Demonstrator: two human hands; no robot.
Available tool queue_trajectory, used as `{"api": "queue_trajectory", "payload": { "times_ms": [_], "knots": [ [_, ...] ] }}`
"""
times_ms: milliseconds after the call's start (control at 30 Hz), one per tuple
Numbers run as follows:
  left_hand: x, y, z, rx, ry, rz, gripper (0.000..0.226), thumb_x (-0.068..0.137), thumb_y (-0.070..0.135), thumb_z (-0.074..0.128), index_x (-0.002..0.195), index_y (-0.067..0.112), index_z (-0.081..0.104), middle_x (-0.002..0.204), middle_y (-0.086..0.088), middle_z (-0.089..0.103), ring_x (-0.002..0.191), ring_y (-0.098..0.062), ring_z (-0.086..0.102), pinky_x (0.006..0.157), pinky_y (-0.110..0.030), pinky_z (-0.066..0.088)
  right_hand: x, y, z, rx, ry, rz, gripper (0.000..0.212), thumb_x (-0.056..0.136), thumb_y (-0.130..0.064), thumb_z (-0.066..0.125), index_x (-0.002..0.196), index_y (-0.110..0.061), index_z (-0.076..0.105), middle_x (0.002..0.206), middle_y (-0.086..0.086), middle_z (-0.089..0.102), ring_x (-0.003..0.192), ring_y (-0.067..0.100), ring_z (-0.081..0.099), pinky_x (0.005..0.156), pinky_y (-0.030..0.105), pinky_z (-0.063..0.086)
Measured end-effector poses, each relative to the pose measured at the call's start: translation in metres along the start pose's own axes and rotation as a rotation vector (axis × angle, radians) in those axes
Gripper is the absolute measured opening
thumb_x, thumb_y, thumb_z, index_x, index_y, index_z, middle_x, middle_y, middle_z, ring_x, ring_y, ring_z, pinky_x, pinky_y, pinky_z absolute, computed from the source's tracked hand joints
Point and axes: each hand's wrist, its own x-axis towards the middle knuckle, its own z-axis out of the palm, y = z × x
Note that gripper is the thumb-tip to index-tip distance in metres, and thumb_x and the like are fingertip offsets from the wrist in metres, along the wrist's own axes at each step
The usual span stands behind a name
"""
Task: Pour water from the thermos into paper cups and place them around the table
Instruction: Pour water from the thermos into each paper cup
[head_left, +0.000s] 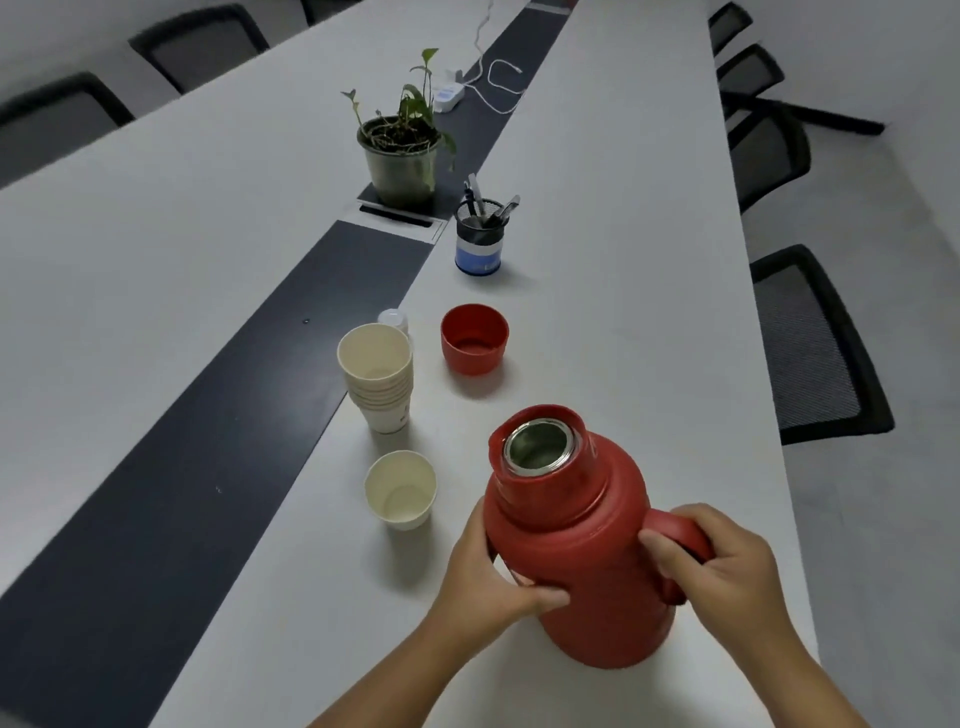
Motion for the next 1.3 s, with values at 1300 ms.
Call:
{"api": "queue_trajectory", "payload": {
  "times_ms": [1300],
  "knots": [
    [-0.029, -0.024, -0.015, -0.456, 0.112, -0.168, 0.074, 0.037, 0.034, 0.075, 0.104, 0.023, 0.046, 0.104, 0.002, 0.062, 0.085, 0.004, 0.065, 0.066, -0.013, 0.051, 0.019, -0.048, 0.048, -0.363, -0.21, -0.123, 0.026, 0.067, -0.017, 0.076, 0.056, -0.032, 0.057, 0.071, -0.016, 0.063, 0.065, 0.005, 0.058, 0.053, 0.008, 0.04]
  ]
}}
